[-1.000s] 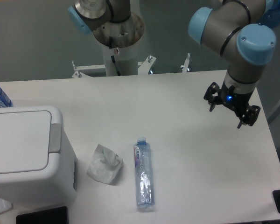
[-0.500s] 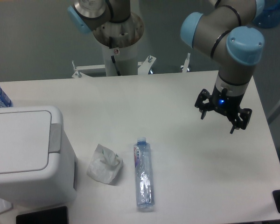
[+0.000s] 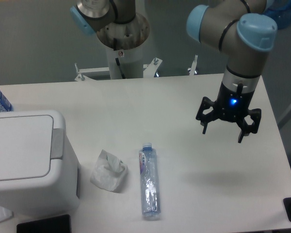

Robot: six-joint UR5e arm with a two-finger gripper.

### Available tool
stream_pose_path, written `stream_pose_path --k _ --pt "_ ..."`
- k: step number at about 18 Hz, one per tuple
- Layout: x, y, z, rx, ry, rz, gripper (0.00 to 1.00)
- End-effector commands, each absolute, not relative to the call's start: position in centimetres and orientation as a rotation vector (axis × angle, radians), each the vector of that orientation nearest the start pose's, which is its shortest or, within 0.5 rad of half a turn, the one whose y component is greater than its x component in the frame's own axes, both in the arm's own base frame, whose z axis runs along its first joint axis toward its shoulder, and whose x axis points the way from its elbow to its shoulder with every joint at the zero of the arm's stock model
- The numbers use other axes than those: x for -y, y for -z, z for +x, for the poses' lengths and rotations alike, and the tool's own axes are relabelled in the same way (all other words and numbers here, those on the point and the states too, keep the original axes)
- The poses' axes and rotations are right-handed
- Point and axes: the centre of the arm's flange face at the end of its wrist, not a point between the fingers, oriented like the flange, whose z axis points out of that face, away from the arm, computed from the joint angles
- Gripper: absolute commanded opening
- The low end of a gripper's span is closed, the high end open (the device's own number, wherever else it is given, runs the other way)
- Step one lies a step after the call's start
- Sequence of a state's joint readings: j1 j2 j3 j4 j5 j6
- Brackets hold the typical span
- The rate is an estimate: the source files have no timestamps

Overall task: Open the trash can
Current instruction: 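Move the open gripper across the table toward the white trash can lid, then lower the gripper finger onto the edge of the trash can lid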

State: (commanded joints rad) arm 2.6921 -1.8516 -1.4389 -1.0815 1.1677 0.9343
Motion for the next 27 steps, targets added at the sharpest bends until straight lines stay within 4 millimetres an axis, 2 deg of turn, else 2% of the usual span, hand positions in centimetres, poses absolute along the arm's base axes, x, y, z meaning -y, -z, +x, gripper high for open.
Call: stream_pose_path --k 4,5,7,8,10,12,17,20,24,27 --pt "-43.6 -49.0 -46.9 0.237 0.041 -2.442 1.00" --pt "-43.8 -49.2 -46.4 0.237 0.064 -2.423 1.00" --pt "-44.6 -48.9 -45.3 0.222 0.122 -2.393 1.00" --pt "-45.8 -48.8 -44.1 0.214 0.151 -2.391 1.00" --pt "-47.0 -48.5 -42.6 0.325 0.226 -2.388 1.00" --pt "-49.0 -49.2 -40.6 0.369 0.277 -2.378 1.00" --pt "-50.4 -50.2 -37.8 0.408 0.320 -2.371 1.00" --pt "-52.3 -50.5 -35.1 0.380 0.351 -2.377 1.00" --pt "-54.8 -50.9 -31.7 0.436 0.375 -2.334 1.00" --pt "-56.0 -50.8 -29.8 0.441 0.401 -2.327 1.00"
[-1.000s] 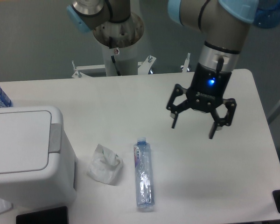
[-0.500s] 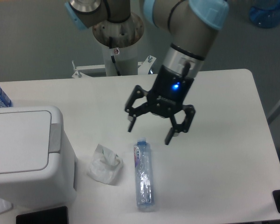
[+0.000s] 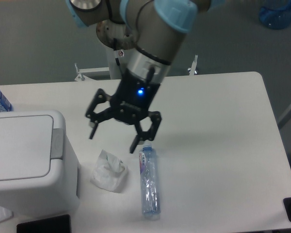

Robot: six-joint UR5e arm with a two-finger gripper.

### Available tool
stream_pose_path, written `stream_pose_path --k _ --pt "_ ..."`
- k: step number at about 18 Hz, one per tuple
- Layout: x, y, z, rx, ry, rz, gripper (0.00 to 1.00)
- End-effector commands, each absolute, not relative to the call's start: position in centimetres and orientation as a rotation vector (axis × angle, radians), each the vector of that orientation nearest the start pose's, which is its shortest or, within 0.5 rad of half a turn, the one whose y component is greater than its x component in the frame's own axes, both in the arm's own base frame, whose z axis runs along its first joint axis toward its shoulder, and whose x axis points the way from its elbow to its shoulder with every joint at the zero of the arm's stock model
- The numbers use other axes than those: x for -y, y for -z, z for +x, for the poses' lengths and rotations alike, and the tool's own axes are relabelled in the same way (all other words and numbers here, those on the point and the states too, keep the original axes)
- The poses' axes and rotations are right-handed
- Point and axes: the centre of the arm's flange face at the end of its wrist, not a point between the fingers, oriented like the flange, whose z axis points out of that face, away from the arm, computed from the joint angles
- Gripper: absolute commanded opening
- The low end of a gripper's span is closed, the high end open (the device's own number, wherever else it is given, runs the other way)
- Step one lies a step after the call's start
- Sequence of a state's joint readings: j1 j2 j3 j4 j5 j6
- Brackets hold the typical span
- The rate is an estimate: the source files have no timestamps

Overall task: Open the trash can
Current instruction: 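Lower the gripper finger onto the edge of the trash can lid, then push the lid edge with the gripper finger to flip the lid open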

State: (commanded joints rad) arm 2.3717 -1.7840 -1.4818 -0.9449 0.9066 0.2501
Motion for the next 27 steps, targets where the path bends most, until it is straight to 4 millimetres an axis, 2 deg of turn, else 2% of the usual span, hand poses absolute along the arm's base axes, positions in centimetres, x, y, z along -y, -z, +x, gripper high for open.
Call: stream_pose_path --k 2,5,14,16,27 --pt "-56.6 -50.1 -28.6 0.425 0.419 -2.342 1.00" --pt "-56.8 -49.2 -28.1 0.419 0.429 -2.347 1.00" --pt "-56.7 -46.5 -28.0 0.437 0.417 -2.390 1.00" --pt "-57.4 -45.7 -27.3 0.429 0.393 -2.422 1.00" --pt "-57.6 -45.3 -27.4 0.442 0.384 -2.427 1.00"
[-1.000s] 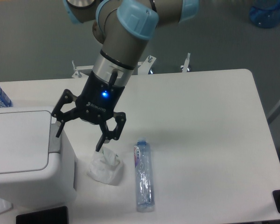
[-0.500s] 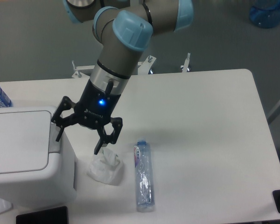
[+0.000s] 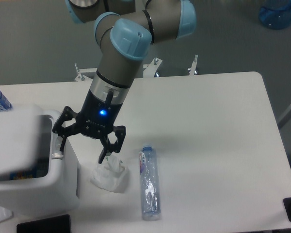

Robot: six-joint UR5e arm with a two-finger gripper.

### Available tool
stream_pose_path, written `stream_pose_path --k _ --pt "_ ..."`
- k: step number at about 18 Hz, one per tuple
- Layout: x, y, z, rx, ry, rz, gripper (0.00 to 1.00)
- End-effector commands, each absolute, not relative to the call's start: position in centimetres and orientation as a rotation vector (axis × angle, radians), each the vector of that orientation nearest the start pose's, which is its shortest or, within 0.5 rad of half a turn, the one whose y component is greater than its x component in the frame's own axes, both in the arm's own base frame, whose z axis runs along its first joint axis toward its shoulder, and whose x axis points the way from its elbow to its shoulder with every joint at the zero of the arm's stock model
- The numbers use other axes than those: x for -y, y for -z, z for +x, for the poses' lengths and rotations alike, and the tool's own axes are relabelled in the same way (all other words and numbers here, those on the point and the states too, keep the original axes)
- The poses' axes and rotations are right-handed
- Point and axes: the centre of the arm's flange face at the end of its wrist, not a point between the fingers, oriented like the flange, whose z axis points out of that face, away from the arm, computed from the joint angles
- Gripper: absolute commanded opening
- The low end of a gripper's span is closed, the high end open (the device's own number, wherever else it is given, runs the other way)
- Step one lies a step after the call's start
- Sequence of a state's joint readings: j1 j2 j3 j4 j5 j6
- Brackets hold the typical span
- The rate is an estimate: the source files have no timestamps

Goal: Open the trash can

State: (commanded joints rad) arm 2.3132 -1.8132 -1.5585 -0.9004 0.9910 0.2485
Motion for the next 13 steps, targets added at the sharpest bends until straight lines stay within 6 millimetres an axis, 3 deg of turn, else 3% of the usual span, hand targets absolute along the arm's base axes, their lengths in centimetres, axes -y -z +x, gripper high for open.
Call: stream_pose_path --k 4,7,9,11,13 --pt "-57.5 -46.1 -27.3 0.439 0.376 -2.417 1.00" --pt "-57.2 -49.2 -27.6 0.413 0.332 -2.378 1.00" --pt "-56.2 -50.5 -30.0 0.436 0.287 -2.352 1.00" --pt "-54.2 -52.5 -32.9 0.478 0.231 -2.313 1.00" --pt "-52.3 -53.2 -36.0 0.531 0.188 -2.288 1.00"
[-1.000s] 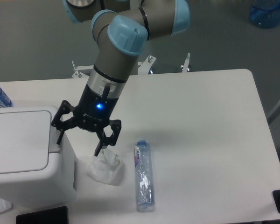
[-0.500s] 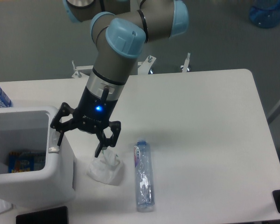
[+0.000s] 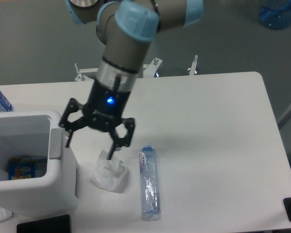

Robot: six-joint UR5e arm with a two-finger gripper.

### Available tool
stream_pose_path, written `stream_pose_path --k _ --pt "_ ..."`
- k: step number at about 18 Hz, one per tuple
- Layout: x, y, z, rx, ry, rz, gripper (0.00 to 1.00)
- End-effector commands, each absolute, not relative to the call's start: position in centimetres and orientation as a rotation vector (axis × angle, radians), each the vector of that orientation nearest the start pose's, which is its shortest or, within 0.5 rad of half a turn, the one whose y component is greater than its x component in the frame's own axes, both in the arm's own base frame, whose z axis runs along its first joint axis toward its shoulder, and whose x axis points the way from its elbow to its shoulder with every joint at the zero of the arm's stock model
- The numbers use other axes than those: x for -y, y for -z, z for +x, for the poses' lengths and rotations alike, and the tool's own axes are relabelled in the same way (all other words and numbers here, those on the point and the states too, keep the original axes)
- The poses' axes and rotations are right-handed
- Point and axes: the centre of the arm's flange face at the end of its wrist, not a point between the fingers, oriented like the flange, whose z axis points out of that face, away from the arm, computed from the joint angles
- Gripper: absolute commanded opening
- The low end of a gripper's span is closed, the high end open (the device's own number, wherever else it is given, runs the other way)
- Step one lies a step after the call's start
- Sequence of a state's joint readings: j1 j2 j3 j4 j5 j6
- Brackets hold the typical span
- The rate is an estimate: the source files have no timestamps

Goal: Open the trash can

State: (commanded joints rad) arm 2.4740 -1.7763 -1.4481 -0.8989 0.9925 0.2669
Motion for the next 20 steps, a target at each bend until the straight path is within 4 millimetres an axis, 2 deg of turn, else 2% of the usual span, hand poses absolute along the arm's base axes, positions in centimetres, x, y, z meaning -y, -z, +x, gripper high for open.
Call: stream_pose_path --k 3,6,8,11,14,16,18,20 --pt "-49.0 -51.2 -40.9 0.502 0.034 -2.354 1.00" --pt "-45.0 -47.4 -45.3 0.405 -0.220 -2.541 1.00" --pt "-42.4 -44.7 -49.3 0.379 -0.284 -2.619 1.00" --pt "-41.7 -41.7 -53.1 0.302 -0.298 -2.672 1.00" --pt "-41.5 -40.5 -55.5 0.294 -0.386 -2.774 1.00" --pt "-41.1 -39.8 -55.7 0.290 -0.390 -2.805 1.00" --pt "-40.3 -39.5 -56.3 0.213 -0.386 -2.837 1.00" --pt "-39.6 -38.4 -56.1 0.060 -0.354 -2.923 1.00"
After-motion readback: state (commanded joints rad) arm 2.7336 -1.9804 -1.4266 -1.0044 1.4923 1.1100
